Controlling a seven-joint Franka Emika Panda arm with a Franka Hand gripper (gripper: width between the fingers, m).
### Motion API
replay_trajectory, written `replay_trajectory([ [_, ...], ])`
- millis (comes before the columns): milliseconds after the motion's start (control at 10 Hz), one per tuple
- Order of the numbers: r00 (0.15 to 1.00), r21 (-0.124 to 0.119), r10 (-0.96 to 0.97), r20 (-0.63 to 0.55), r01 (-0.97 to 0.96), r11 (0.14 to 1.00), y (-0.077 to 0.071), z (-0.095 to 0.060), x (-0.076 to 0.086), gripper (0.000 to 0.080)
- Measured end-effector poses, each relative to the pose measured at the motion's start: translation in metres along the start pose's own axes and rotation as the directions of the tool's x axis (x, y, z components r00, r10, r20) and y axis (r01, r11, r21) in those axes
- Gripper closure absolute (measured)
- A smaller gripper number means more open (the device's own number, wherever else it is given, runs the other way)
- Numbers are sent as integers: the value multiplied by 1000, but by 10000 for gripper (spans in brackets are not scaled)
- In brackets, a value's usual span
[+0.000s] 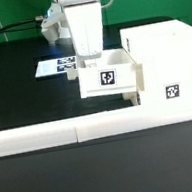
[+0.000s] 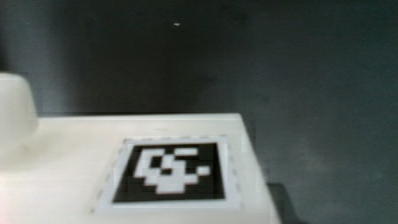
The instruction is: Assemble drawer
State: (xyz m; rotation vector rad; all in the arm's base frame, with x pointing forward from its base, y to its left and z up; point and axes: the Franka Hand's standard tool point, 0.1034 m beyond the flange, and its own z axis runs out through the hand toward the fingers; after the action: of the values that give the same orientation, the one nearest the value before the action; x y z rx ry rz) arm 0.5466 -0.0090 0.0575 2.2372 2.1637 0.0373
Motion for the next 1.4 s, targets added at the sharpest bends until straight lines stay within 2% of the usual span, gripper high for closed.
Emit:
replay_trajectory([
  [700,1000,12,10,3,-10,1000,0,-1,4,757],
  [900,1000,12,12,3,-12,1000,0,-1,3,757],
  [1100,999,10,31,11,-31,999,0,-1,12,757],
  [1400,999,7,38,9,-38,999,0,-1,10,757],
])
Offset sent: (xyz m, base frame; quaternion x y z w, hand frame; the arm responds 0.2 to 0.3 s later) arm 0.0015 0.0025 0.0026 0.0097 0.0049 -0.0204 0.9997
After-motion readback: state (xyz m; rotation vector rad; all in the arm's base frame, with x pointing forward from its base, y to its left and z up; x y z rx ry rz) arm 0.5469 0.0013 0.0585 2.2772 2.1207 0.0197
